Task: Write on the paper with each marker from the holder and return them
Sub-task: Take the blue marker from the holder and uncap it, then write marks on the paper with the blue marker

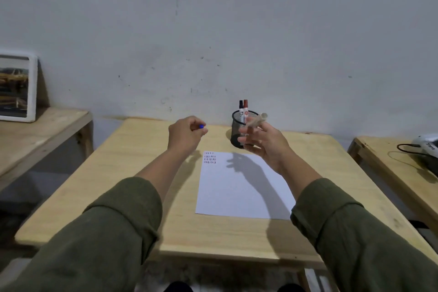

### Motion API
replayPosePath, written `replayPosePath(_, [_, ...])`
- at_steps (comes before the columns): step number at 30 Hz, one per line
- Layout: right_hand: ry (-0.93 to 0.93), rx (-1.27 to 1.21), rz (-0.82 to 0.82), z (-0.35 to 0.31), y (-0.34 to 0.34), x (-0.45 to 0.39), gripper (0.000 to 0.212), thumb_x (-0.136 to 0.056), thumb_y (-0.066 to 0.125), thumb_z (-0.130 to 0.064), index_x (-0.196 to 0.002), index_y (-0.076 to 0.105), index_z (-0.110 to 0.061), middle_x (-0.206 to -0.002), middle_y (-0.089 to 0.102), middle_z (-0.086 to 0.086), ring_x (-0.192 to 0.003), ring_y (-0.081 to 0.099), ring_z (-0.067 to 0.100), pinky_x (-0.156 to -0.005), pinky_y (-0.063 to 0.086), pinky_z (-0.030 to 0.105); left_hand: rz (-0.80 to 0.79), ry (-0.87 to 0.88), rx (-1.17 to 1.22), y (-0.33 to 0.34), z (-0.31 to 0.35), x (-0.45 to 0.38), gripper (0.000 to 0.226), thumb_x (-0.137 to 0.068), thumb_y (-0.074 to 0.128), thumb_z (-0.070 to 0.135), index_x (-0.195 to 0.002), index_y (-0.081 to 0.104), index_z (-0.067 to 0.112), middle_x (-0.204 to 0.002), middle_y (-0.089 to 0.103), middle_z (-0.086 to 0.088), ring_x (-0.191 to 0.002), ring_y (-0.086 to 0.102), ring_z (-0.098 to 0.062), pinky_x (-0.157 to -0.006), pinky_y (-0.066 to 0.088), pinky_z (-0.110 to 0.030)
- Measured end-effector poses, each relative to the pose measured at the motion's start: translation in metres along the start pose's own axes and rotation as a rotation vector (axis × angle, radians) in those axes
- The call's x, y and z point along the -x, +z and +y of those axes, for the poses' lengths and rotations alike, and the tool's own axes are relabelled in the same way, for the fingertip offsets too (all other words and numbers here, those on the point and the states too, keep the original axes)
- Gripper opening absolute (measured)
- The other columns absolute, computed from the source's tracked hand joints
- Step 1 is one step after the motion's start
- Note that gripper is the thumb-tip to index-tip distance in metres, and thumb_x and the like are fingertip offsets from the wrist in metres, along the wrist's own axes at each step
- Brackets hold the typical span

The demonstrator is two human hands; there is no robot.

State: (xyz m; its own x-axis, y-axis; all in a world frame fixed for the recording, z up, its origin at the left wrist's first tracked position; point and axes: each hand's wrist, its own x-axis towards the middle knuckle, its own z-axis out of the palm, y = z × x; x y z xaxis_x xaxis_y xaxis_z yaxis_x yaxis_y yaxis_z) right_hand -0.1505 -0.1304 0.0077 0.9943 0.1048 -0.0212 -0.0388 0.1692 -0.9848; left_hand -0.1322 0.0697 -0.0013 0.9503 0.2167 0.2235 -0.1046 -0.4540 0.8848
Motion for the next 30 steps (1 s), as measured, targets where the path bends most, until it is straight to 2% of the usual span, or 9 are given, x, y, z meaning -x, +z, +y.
replayPosePath(4, [-0.021,0.102,0.042,0.021,0.004,-0.004,0.012,-0.088,0.061,-0.014,-0.1,0.06,-0.015,-0.083,0.069,0.002,-0.074,0.067,0.013,-0.079,0.048,0.03,-0.027,-0.137,0.035,0.003,-0.047,0.015,0.014,-0.079,0.064,-0.002,-0.091,0.068,0.005,-0.08,0.061,-0.006,-0.069,0.058,-0.015,-0.047,0.044,-0.004])
replayPosePath(6, [-0.022,0.143,0.073,0.031,0.009,-0.006,0.004,-0.091,0.058,-0.019,-0.093,0.06,-0.017,-0.078,0.067,0.001,-0.066,0.066,0.008,-0.072,0.048,0.026,-0.049,-0.136,-0.018,0.006,-0.065,0.019,0.013,-0.079,0.064,-0.001,-0.09,0.068,0.005,-0.08,0.061,-0.007,-0.072,0.061,-0.019,-0.054,0.048,-0.005])
replayPosePath(9, [-0.015,0.171,0.106,0.047,0.019,-0.011,0.015,-0.093,0.057,-0.025,-0.097,0.062,-0.012,-0.075,0.066,0.002,-0.056,0.061,0.007,-0.062,0.048,0.02,-0.077,-0.119,-0.142,0.008,-0.079,0.021,0.014,-0.079,0.065,0.004,-0.092,0.068,0.007,-0.082,0.064,-0.005,-0.074,0.061,-0.018,-0.068,0.043,-0.018])
replayPosePath(12, [0.004,0.156,0.128,0.06,0.027,-0.016,0.015,-0.091,0.059,-0.025,-0.09,0.062,-0.01,-0.072,0.061,0.003,-0.052,0.054,0.01,-0.059,0.046,0.022,-0.089,-0.119,-0.135,0.008,-0.084,0.022,0.017,-0.079,0.065,0.007,-0.096,0.067,0.009,-0.084,0.065,-0.005,-0.07,0.058,-0.018,-0.07,0.041,-0.02])
replayPosePath(17, [0.006,0.153,0.161,0.071,0.041,-0.018,0.006,-0.089,0.06,-0.014,-0.083,0.062,-0.012,-0.067,0.055,0.004,-0.051,0.05,0.011,-0.056,0.044,0.022,-0.114,0.004,-0.177,0.004,-0.092,0.031,0.045,-0.078,0.07,0.014,-0.121,0.057,0.014,-0.12,0.06,-0.007,-0.111,0.056,-0.019,-0.091,0.036,-0.016])
replayPosePath(20, [-0.002,0.19,0.183,0.077,0.049,-0.021,0.008,-0.087,0.06,-0.01,-0.079,0.062,-0.012,-0.062,0.054,0.005,-0.047,0.049,0.011,-0.051,0.043,0.021,-0.109,0.165,-0.314,-0.002,-0.098,0.041,0.045,-0.079,0.069,0.024,-0.121,0.056,0.017,-0.124,0.053,-0.004,-0.117,0.046,-0.018,-0.085,0.026,-0.006])
replayPosePath(24, [-0.012,0.282,0.213,0.09,0.058,-0.028,0.01,-0.082,0.06,-0.015,-0.073,0.065,-0.015,-0.058,0.059,0.004,-0.05,0.053,0.015,-0.056,0.044,0.029,-0.254,0.301,-0.415,-0.01,-0.104,0.054,0.039,-0.081,0.065,0.037,-0.117,0.06,0.022,-0.117,0.059,0.002,-0.113,0.047,-0.016,-0.088,0.033,-0.016])
replayPosePath(28, [-0.023,0.39,0.234,0.1,0.062,-0.033,0.015,-0.082,0.057,-0.021,-0.069,0.064,-0.018,-0.056,0.062,0.001,-0.056,0.057,0.017,-0.065,0.049,0.035,-0.343,0.3,-0.464,-0.011,-0.104,0.055,0.034,-0.081,0.062,0.044,-0.111,0.064,0.027,-0.102,0.068,0.006,-0.104,0.05,-0.02,-0.092,0.042,-0.036])
replayPosePath(30, [-0.025,0.437,0.248,0.106,0.063,-0.034,0.018,-0.083,0.055,-0.023,-0.069,0.064,-0.015,-0.057,0.063,0.0,-0.057,0.058,0.016,-0.068,0.051,0.038,-0.355,0.292,-0.452,-0.011,-0.104,0.055,0.035,-0.082,0.062,0.043,-0.113,0.064,0.026,-0.108,0.068,0.009,-0.106,0.049,-0.019,-0.094,0.041,-0.038])
